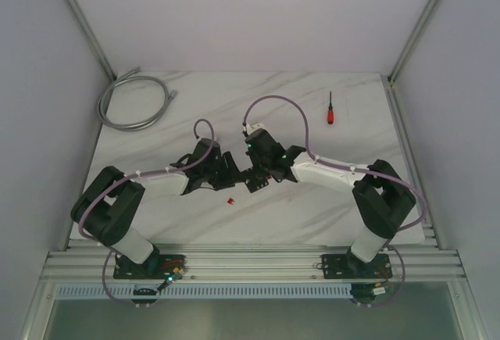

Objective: Snap on the fuse box
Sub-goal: Install the fuse at the fuse box base.

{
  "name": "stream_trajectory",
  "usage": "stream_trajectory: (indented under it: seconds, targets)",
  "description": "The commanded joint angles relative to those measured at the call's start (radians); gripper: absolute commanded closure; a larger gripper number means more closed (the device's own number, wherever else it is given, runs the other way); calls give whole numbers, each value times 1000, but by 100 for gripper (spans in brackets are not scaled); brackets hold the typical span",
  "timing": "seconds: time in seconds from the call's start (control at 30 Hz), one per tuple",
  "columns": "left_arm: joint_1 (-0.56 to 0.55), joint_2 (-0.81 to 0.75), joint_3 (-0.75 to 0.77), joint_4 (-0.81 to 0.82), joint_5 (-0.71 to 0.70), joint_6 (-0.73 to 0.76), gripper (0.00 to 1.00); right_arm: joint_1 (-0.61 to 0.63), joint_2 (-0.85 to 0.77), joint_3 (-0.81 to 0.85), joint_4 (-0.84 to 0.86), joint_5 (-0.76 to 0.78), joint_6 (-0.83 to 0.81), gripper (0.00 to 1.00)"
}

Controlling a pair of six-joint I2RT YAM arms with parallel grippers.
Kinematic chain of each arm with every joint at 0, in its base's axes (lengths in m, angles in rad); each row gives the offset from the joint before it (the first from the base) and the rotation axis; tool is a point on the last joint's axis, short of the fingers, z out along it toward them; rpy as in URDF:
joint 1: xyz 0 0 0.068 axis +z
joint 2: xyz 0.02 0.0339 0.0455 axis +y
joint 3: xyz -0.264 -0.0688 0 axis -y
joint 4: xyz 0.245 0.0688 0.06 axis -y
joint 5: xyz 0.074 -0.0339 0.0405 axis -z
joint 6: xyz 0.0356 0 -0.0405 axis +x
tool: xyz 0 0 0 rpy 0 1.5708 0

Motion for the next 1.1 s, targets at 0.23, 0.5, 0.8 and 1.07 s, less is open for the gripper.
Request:
stream_trajectory:
  seconds: [0.23,0.5,0.8,1.07]
  targets:
    - [73,-127,-83,-47,-38,-21,22,8,102,105,4,20,-148,100]
    - [89,-143,-92,-63,-42,-15,6,8,136,125,17,19,-160,100]
    - [89,-143,-90,-68,-46,-16,0,9,150,127,17,6,-158,100]
    - [89,-142,-91,-71,-46,-18,0,14,144,124,28,-4,-150,100]
